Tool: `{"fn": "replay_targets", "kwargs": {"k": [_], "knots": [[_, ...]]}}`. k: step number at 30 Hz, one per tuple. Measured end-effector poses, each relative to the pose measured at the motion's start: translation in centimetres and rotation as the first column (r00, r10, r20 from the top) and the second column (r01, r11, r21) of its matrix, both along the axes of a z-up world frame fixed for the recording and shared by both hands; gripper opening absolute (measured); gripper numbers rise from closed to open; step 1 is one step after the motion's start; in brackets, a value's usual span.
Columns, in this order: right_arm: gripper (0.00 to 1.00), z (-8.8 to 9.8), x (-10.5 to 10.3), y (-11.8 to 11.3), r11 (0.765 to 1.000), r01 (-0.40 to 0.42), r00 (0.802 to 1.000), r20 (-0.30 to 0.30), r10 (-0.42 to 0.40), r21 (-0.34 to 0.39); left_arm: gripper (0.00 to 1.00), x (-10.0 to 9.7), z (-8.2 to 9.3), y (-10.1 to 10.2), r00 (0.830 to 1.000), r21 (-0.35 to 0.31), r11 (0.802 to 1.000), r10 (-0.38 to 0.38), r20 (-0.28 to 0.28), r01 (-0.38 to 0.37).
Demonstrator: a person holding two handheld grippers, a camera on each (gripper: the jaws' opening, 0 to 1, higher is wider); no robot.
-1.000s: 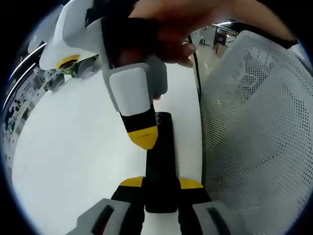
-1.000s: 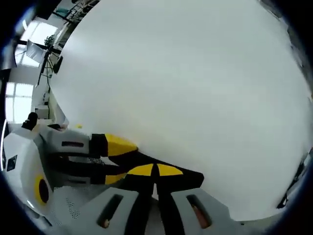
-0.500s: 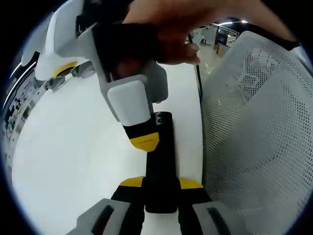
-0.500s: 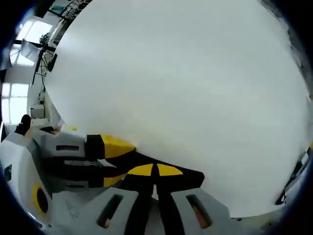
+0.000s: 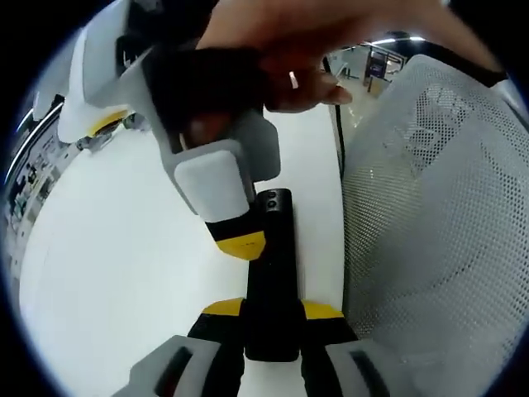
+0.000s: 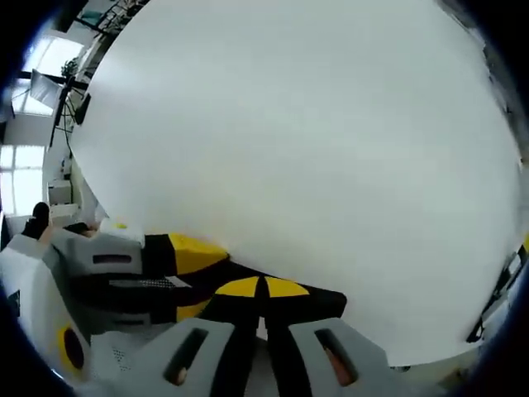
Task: Press the specified remote control buttons in sequence, fully releasing each button before pressing the next.
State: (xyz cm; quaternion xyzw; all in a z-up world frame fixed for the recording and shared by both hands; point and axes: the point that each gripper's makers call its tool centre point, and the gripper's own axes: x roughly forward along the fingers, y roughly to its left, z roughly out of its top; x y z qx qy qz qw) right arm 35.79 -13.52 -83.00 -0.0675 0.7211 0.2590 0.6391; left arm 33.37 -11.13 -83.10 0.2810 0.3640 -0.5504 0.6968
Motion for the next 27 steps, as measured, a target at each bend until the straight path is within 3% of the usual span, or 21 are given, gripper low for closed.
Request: {"fn": "replay_targets", "kwargs": {"k": [12, 14, 27], "knots": [[0.0, 0.2, 0.1, -0.1, 0.99, 0.065, 0.996, 0.052, -0.072, 0.129, 0.24, 0.0, 0.0, 0.0, 1.0, 0.001, 1.0, 0.002, 0.0, -0.002], [0.0, 0.3, 0.0, -0.2, 0.984, 0.11, 0.992, 0.042, -0.116, 0.137, 0.24, 0.0, 0.0, 0.0, 1.0, 0.002, 1.0, 0.0, 0.002, 0.0], [0.0, 1.0, -1.4, -0.4, 0.972, 0.14, 0.99, 0.007, -0.144, 0.189, 0.24, -0.1, 0.0, 0.0, 1.0, 0.003, 1.0, -0.001, 0.001, 0.001]]}}
